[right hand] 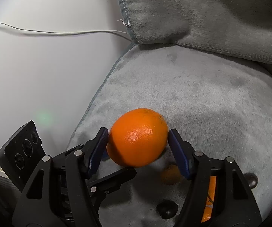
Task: Organize fruits
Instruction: 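Move the right gripper to the large orange and close around it, then carry the large orange with the right gripper onto the plate beside the tangerine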
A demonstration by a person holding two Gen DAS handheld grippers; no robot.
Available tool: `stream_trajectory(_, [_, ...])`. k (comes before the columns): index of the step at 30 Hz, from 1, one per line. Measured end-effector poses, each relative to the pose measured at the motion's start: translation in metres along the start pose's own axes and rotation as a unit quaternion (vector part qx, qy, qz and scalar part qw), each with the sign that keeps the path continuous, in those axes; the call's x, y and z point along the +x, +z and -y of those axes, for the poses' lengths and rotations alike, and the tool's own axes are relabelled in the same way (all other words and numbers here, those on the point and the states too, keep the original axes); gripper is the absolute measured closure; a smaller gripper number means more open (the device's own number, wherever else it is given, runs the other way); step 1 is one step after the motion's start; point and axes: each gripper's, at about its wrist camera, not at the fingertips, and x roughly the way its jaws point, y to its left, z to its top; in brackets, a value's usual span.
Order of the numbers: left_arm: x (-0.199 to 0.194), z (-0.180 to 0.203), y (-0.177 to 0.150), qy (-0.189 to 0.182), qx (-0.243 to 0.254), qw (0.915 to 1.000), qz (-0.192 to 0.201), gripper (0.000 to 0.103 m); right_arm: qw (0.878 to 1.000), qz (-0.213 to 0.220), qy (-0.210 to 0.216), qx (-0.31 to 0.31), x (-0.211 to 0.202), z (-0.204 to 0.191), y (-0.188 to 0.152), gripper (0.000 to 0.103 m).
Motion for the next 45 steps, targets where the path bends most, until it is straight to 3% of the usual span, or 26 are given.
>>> stream_trajectory(17, [-0.008, 0.058, 0.004, -0.019, 0.042, 0.9987, 0.020, 0.055, 0.998, 0.060, -0.003, 0.018, -0.068, 0.014, -0.020, 0.035])
stream_trajectory(29, [0.003, 0.139, 0.008, -0.057, 0.097, 0.9935, 0.021, 0.055, 0.991, 0.124, -0.024, 0.047, -0.149, 0.051, -0.052, 0.035])
stream_trajectory(45, [0.037, 0.253, -0.007, -0.113, 0.165, 0.9797, 0.002, 0.055, 0.974, 0.191, -0.064, 0.102, -0.251, 0.114, -0.117, 0.035])
